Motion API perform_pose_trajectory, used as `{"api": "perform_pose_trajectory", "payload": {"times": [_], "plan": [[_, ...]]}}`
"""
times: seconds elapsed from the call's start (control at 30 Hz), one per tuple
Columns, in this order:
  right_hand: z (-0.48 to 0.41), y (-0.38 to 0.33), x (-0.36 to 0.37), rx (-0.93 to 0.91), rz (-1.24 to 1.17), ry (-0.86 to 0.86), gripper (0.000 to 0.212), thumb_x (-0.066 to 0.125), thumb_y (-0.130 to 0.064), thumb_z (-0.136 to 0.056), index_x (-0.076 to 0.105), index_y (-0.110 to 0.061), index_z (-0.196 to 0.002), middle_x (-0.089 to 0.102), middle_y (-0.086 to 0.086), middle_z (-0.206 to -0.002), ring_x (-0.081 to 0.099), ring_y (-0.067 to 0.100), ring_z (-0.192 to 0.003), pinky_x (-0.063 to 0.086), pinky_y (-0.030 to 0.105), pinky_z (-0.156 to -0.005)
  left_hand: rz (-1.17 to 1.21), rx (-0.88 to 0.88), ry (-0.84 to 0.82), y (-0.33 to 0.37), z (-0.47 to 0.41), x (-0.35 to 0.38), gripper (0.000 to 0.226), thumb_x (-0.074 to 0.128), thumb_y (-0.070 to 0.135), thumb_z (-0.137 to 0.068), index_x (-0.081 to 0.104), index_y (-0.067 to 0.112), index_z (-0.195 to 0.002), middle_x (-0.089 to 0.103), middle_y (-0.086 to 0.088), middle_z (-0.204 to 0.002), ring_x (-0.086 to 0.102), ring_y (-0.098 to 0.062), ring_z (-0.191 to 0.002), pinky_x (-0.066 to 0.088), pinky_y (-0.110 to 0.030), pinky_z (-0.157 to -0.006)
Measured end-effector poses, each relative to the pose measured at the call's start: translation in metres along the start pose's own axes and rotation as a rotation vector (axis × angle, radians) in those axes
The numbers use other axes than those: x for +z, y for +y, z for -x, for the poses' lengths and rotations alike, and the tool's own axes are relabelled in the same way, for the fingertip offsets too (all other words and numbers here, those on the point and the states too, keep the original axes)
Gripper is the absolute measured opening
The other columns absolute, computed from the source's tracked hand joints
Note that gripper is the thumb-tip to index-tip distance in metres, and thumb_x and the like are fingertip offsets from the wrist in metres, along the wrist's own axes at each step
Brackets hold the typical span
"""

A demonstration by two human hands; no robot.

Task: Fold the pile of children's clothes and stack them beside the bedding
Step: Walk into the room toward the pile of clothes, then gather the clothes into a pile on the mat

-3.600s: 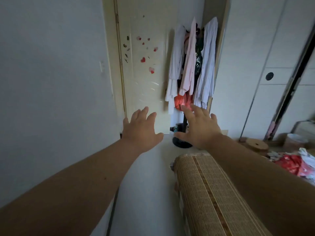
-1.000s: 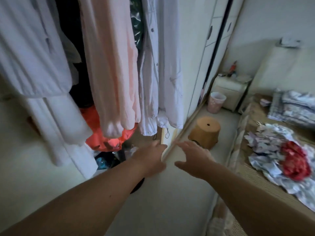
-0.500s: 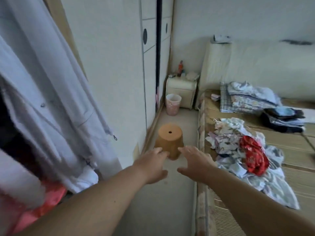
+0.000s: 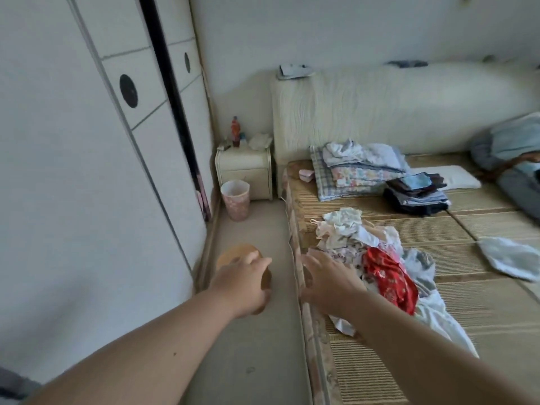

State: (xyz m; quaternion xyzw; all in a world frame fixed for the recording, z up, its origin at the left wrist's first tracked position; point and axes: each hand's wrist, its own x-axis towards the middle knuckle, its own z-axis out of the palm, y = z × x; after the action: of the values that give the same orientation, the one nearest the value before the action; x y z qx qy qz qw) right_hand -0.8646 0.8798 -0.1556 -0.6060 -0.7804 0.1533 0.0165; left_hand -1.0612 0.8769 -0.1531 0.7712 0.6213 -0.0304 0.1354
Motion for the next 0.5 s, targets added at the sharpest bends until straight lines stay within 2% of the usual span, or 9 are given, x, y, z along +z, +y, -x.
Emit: {"api": "perform_pose_trajectory", "payload": {"times": [0.17,0.33,0.5], "plan": [[-0.057,0.032,-0.005,0.151,0.003,0.024,0.063,0.056,-0.047,-0.082,0.036,-0.028,-0.139,0.046,-0.001,-0.138,0.051,0.022,-0.119,0.039,0.049,-0.101,-0.057,0.091,-0.037,-0.01,-0.088,-0.009,0.073,0.055,0.044,-0.084,0.022,0.034,-0.149,0.013,-0.002,-0.161,0.025,-0.028,-0.143,0.029,-0.04,-0.113],[-0.131,0.048,-0.01,0.329,-0.009,0.105,0.06,0.052,-0.042,-0.086,0.032,-0.032,-0.142,0.039,-0.002,-0.146,0.049,0.023,-0.123,0.037,0.046,-0.1,-0.127,0.209,-0.072,-0.031,-0.19,-0.033,0.076,0.053,0.045,-0.084,0.018,0.034,-0.151,0.01,-0.004,-0.161,0.023,-0.03,-0.143,0.029,-0.041,-0.113],[-0.188,0.059,-0.017,0.481,-0.048,0.187,0.065,0.05,-0.049,-0.088,0.025,-0.033,-0.146,0.035,-0.002,-0.149,0.043,0.023,-0.13,0.031,0.048,-0.107,-0.21,0.317,-0.099,-0.042,-0.277,-0.049,0.075,0.052,0.045,-0.085,0.017,0.034,-0.151,0.011,-0.004,-0.161,0.019,-0.028,-0.144,0.028,-0.043,-0.113]]}}
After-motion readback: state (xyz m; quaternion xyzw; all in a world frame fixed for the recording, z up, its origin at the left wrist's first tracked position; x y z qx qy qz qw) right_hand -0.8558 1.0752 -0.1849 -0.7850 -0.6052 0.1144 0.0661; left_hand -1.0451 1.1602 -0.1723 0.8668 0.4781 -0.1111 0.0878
